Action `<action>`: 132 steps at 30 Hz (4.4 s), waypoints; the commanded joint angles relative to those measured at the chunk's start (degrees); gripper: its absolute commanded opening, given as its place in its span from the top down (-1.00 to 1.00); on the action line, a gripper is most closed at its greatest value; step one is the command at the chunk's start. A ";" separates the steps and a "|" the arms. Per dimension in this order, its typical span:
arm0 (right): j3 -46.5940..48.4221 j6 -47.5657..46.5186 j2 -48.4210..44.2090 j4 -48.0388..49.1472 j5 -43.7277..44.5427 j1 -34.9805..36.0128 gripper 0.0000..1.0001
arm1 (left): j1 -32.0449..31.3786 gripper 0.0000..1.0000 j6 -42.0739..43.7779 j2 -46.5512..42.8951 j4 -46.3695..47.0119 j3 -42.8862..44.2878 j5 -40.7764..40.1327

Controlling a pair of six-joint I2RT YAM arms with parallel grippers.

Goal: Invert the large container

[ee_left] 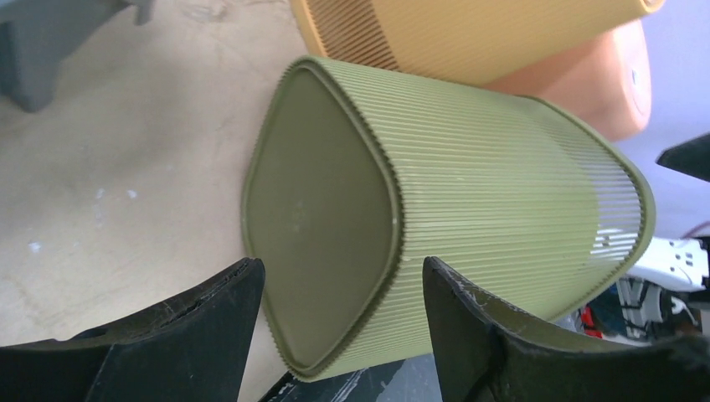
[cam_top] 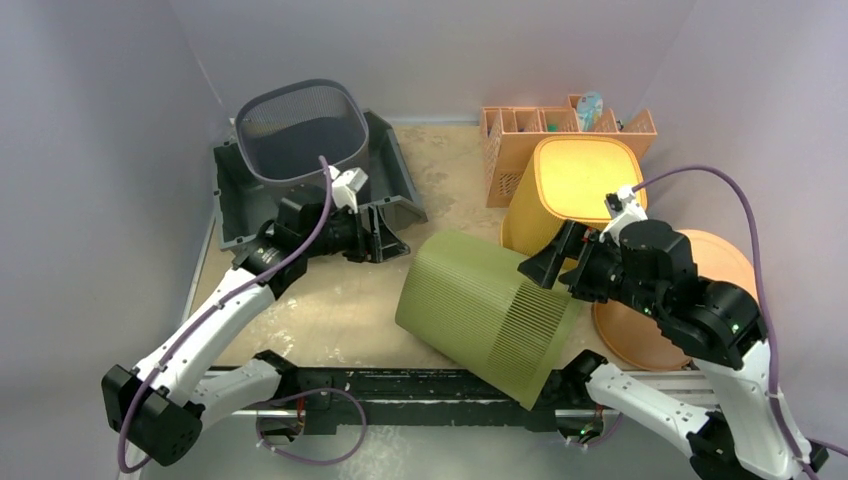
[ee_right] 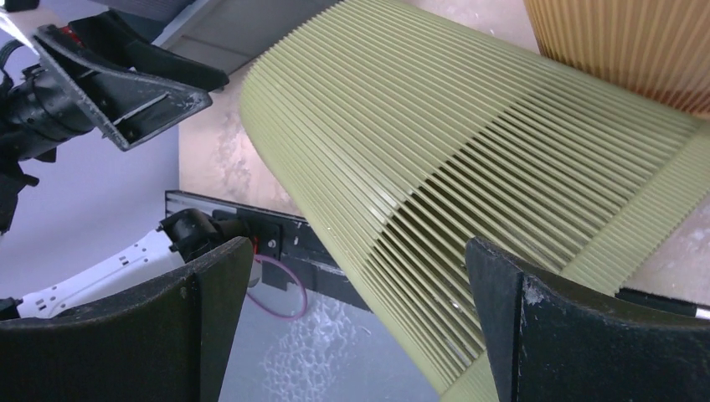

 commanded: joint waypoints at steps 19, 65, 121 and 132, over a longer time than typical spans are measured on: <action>-10.10 14.27 -14.05 -1.43 11.50 0.07 -1.00 | -4.11 -0.27 4.28 7.88 5.85 -1.80 7.63; -52.53 19.68 -17.80 63.68 -16.03 0.09 0.27 | 1.14 -0.10 12.66 1.75 -18.50 7.36 7.31; -54.91 16.28 -27.13 59.88 -21.32 0.15 0.87 | 2.17 0.14 -3.96 -10.64 -14.83 10.85 -5.40; -59.22 17.03 -22.37 67.71 -22.53 0.15 0.69 | 2.22 0.26 -10.10 -11.15 -5.72 17.35 0.48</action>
